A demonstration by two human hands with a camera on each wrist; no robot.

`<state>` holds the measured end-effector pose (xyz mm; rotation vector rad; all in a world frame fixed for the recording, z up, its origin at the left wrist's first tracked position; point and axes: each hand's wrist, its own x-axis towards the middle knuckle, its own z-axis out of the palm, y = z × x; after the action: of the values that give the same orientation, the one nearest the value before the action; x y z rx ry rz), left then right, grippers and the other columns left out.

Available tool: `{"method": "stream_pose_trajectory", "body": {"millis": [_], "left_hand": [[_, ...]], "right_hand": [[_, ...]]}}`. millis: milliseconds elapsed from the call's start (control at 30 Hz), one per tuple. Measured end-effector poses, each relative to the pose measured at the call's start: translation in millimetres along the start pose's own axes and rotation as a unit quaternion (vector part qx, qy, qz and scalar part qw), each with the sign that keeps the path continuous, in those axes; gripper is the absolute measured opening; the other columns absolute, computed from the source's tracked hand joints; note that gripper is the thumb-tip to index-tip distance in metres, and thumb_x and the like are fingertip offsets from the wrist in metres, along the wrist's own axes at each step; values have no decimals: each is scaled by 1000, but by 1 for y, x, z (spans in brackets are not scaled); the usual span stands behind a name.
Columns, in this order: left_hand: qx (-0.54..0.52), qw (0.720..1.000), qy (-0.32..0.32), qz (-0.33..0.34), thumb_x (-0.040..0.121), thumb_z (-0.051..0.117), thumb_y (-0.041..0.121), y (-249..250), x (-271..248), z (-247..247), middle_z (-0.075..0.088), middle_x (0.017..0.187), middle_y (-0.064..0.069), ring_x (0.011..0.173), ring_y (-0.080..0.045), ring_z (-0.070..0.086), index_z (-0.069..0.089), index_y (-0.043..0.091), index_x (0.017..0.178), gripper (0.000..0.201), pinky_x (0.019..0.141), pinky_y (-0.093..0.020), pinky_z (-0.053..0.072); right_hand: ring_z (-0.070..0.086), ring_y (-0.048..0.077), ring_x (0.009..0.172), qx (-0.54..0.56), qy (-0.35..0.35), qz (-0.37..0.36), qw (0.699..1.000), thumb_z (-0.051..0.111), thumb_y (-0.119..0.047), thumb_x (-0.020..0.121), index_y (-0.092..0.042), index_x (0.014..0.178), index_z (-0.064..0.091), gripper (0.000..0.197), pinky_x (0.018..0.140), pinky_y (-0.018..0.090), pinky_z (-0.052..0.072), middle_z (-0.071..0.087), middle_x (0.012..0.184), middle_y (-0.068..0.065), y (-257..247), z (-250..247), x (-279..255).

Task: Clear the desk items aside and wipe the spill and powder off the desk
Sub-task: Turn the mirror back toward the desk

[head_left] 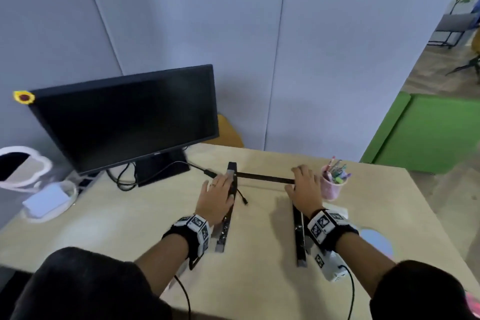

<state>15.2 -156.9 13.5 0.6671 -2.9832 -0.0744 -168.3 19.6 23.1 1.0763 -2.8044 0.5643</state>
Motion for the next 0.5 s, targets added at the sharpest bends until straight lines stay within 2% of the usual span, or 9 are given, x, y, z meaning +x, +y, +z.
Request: {"method": "stream_pose_trajectory", "body": {"millis": [100, 167, 267, 400, 500], "left_hand": [[-24, 998, -9, -58, 97, 35, 32, -40, -25, -2, 31, 151, 0, 139, -19, 29, 33, 16, 143, 48, 112, -41, 26], [-25, 994, 4, -102, 97, 36, 32, -62, -47, -4, 37, 144, 1, 133, -18, 33, 36, 17, 138, 44, 108, -37, 27], [-23, 985, 0, -169, 96, 37, 31, -94, -80, -4, 42, 138, 3, 129, -17, 36, 39, 19, 135, 40, 104, -36, 29], [-37, 963, -7, -265, 96, 39, 32, -135, -126, -3, 44, 135, 2, 128, -19, 38, 42, 19, 133, 40, 100, -37, 31], [-46, 943, -14, -330, 95, 40, 32, -165, -160, -5, 44, 135, 2, 129, -20, 38, 41, 19, 133, 40, 101, -37, 31]], "right_hand": [[49, 34, 112, 0, -35, -55, 998, 47, -28, 77, -5, 122, 52, 51, 97, 44, 35, 51, 121, 14, -40, 8, 5], [46, 31, 114, 5, -54, -92, 994, 52, -25, 83, -8, 125, 49, 46, 98, 42, 33, 49, 123, 11, -66, 16, 6], [47, 28, 114, 23, -62, -151, 986, 54, -23, 84, -11, 124, 48, 42, 100, 38, 34, 49, 120, 7, -110, 33, 7], [44, 25, 118, 39, -106, -223, 968, 52, -22, 84, -13, 127, 46, 44, 105, 35, 28, 48, 123, 5, -177, 59, 4], [44, 24, 118, 60, -133, -266, 953, 51, -20, 86, -13, 126, 46, 42, 107, 36, 29, 47, 124, 4, -231, 76, -4]]}}
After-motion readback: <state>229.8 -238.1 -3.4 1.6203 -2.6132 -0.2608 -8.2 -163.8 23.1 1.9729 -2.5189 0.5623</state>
